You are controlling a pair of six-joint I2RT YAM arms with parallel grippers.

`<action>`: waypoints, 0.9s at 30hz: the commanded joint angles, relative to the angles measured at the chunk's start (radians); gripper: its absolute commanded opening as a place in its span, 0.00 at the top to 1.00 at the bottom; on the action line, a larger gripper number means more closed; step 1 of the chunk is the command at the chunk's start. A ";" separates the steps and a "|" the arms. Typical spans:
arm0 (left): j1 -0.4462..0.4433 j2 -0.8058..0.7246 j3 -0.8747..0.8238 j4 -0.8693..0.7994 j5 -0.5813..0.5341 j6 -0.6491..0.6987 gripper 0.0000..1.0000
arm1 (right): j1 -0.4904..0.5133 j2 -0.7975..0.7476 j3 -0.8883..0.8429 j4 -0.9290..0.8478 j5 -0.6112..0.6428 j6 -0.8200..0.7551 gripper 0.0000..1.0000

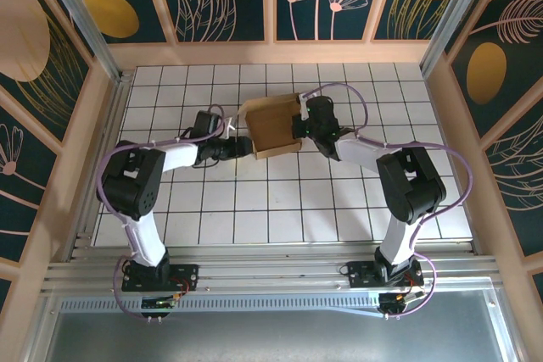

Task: Fold the paper box

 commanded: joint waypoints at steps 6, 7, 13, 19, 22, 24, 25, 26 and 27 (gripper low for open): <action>0.008 -0.319 -0.247 0.054 -0.120 -0.033 0.56 | 0.022 0.044 -0.008 -0.270 0.000 -0.005 0.94; 0.023 -0.365 -0.279 0.051 -0.177 -0.073 0.64 | 0.022 0.044 -0.007 -0.272 0.000 -0.006 0.94; 0.175 -0.438 -0.210 -0.017 -0.302 -0.170 0.71 | 0.023 0.043 -0.004 -0.266 -0.006 -0.008 0.94; 0.177 -0.173 0.071 0.001 -0.157 -0.215 0.73 | 0.023 0.045 0.007 -0.270 -0.014 -0.008 0.94; 0.177 -0.057 0.159 0.024 -0.081 -0.238 0.76 | 0.023 0.039 0.004 -0.277 -0.015 -0.007 0.94; 0.177 -0.016 0.175 0.058 -0.035 -0.257 0.77 | 0.023 0.036 0.000 -0.276 -0.015 -0.006 0.94; 0.176 0.004 0.183 0.070 -0.005 -0.257 0.77 | 0.023 0.035 0.000 -0.275 -0.015 -0.006 0.94; 0.176 0.026 0.193 0.072 0.025 -0.258 0.77 | 0.023 0.035 0.002 -0.273 -0.016 -0.006 0.94; 0.176 0.043 0.201 0.070 0.043 -0.258 0.77 | 0.023 0.037 0.004 -0.274 -0.018 -0.006 0.94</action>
